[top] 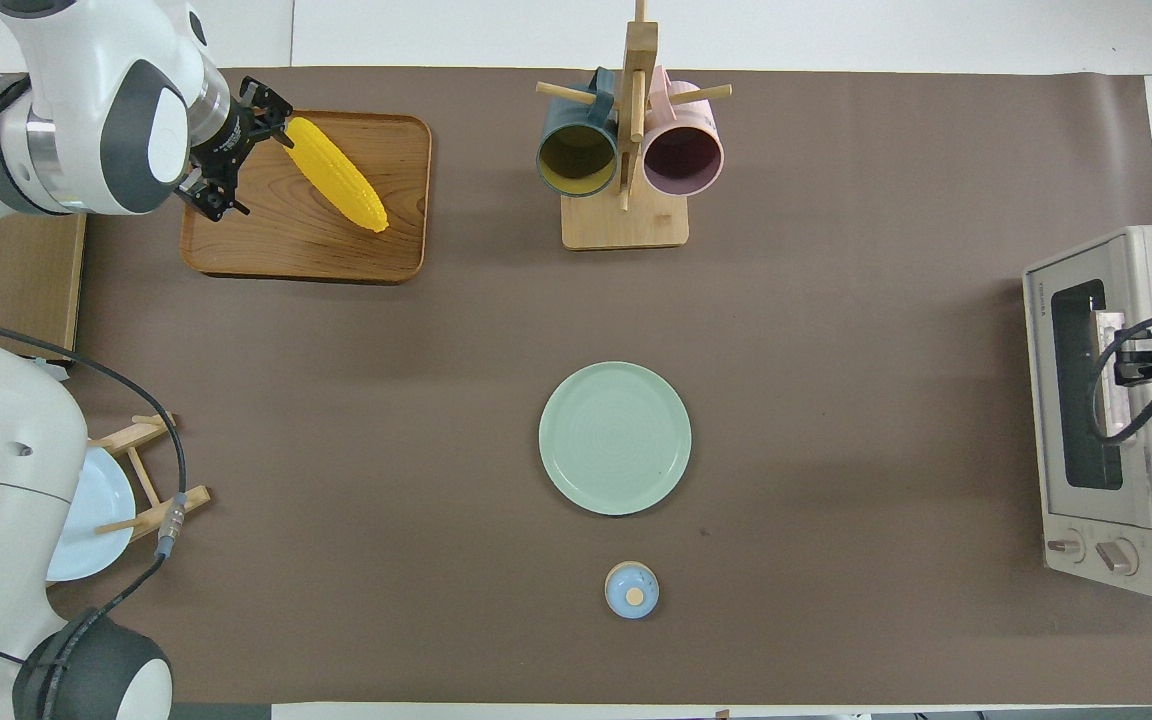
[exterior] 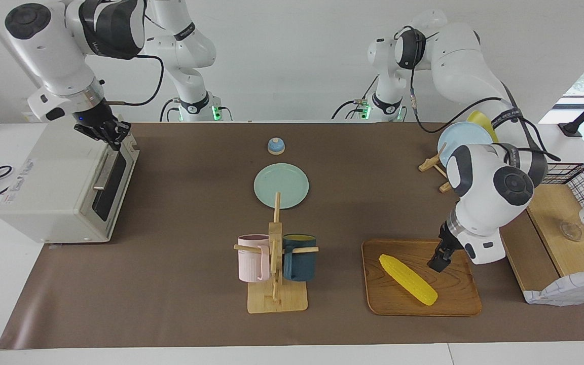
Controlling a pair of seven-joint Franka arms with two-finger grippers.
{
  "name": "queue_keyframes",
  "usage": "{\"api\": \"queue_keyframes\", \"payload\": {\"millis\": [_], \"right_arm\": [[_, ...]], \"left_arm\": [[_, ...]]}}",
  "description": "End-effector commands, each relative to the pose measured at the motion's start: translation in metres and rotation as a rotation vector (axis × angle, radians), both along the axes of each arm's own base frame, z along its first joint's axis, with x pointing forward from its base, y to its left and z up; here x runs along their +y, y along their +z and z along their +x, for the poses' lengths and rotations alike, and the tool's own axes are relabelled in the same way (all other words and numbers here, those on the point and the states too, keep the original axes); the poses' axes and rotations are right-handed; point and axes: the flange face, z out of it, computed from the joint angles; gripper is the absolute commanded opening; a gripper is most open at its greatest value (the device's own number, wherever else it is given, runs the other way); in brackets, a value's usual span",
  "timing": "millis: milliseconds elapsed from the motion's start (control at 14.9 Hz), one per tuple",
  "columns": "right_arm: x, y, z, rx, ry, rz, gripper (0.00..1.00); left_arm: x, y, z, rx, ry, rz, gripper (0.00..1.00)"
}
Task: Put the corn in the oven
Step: 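Grasp the yellow corn with the left gripper and lift it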
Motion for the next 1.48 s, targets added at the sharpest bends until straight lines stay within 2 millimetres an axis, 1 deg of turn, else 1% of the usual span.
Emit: {"api": "queue_keyframes", "payload": {"millis": [0,67,134,202,269,336,403,471,672,739,807,874,1008,1076,1277,1412], "right_arm": [[-0.001,0.000,-0.011,-0.017,0.008,-0.009,0.00],[-0.002,-0.001,-0.010,-0.026,0.013,-0.012,0.00],[-0.002,-0.008,-0.007,-0.029,0.014,-0.013,0.00],[-0.001,-0.017,-0.006,-0.035,0.016,-0.013,0.00],[0.001,-0.032,-0.005,-0.041,0.022,-0.015,0.00],[-0.002,-0.046,-0.002,-0.044,0.028,-0.021,0.00],[-0.007,-0.054,0.000,-0.031,0.028,-0.026,0.00],[-0.009,-0.058,-0.001,-0.021,0.026,-0.026,0.00],[-0.024,-0.064,-0.001,-0.013,0.025,-0.025,0.00],[-0.027,-0.065,-0.002,-0.012,0.031,-0.025,0.00],[-0.030,-0.067,-0.002,-0.002,0.034,-0.032,0.00],[-0.030,-0.068,-0.002,0.005,0.051,-0.043,0.00],[-0.033,-0.067,-0.003,0.020,0.102,-0.053,0.00],[-0.034,-0.067,-0.004,0.021,0.111,-0.054,0.00],[-0.043,-0.072,-0.007,0.028,0.097,-0.050,0.00],[-0.043,-0.071,-0.006,0.019,0.098,-0.053,0.00]], "left_arm": [[-0.010,0.003,0.005,-0.029,0.031,-0.031,1.00],[-0.012,0.003,0.005,-0.029,0.031,-0.041,1.00],[-0.013,0.002,0.005,-0.028,0.031,-0.044,1.00],[-0.014,-0.003,0.003,-0.015,0.033,-0.048,1.00],[-0.016,-0.008,0.001,-0.005,0.033,-0.052,1.00],[-0.022,-0.010,-0.002,0.000,0.027,-0.053,1.00],[-0.024,-0.012,-0.003,0.003,0.025,-0.054,1.00],[-0.025,-0.014,-0.002,-0.004,0.024,-0.055,1.00],[-0.024,-0.029,-0.003,-0.039,0.033,-0.062,1.00],[-0.022,-0.037,-0.005,-0.050,0.038,-0.062,1.00],[-0.022,-0.039,-0.009,-0.060,0.039,-0.064,1.00],[-0.029,-0.043,-0.012,-0.066,0.032,-0.065,1.00],[-0.029,-0.042,-0.011,-0.075,0.034,-0.066,1.00],[-0.028,-0.045,-0.011,-0.081,0.043,-0.067,1.00],[-0.031,-0.051,-0.013,-0.097,0.058,-0.069,1.00],[-0.031,-0.055,-0.011,-0.113,0.057,-0.069,1.00]]}}
